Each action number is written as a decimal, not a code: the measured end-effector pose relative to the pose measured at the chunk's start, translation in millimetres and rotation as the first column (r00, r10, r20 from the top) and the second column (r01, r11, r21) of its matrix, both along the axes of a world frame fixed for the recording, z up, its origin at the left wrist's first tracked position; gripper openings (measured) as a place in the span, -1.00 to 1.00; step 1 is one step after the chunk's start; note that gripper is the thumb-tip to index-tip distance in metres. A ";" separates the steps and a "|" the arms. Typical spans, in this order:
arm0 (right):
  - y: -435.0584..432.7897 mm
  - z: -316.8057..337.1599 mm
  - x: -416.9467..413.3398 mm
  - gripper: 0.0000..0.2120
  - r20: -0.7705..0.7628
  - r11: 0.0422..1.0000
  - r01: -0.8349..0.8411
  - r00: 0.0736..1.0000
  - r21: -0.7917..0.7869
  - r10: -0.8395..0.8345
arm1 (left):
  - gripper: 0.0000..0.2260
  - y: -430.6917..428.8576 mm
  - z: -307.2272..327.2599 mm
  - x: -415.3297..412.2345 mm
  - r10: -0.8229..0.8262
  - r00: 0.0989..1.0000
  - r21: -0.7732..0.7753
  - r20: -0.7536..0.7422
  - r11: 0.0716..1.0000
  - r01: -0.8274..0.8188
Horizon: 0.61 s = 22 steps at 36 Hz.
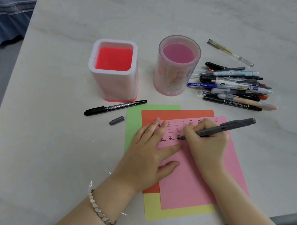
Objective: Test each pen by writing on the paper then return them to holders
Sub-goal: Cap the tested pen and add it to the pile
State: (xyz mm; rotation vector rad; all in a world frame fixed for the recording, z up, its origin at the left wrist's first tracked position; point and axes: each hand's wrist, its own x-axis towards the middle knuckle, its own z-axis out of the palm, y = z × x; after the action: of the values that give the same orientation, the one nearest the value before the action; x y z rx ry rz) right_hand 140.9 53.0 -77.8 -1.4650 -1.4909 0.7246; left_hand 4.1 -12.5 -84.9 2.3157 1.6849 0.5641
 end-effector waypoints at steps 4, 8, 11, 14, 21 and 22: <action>-0.5 0.7 -1.1 -0.71 0.005 1.000 -0.017 1.000 -0.005 0.017 | -0.66 -0.1 -0.4 0.3 0.001 1.000 0.004 0.004 1.000 -0.001; -0.9 1.8 -0.4 -0.73 -0.021 1.000 0.023 1.000 -0.016 -0.024 | -0.66 0.0 -1.8 -0.2 0.003 1.000 0.011 0.004 1.000 -0.003; -0.9 2.8 0.6 -0.74 -0.041 0.999 0.045 0.998 -0.022 -0.046 | -0.66 0.0 -2.7 -0.3 -0.001 1.000 0.021 0.009 1.000 0.001; -1.8 5.3 1.2 -0.74 -0.079 0.998 0.051 0.995 -0.045 -0.054 | -0.66 0.0 -3.8 -0.3 -0.001 1.000 0.035 0.017 0.999 0.001; 2.2 9.8 3.7 -0.62 -0.181 0.989 0.114 0.975 -0.096 -0.130 | -0.67 0.2 -5.9 -0.9 -0.014 1.000 0.046 0.013 0.999 0.013; 3.3 11.1 3.5 -0.63 -0.197 0.987 0.112 0.971 -0.113 -0.133 | -0.67 0.1 -5.7 -1.0 -0.016 1.000 0.041 0.015 0.999 0.015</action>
State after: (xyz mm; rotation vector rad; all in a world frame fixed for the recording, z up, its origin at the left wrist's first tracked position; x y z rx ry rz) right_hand 144.3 56.3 -66.6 -1.4954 -1.2128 0.8574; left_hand 3.1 -12.4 -90.6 2.3442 1.6628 0.6166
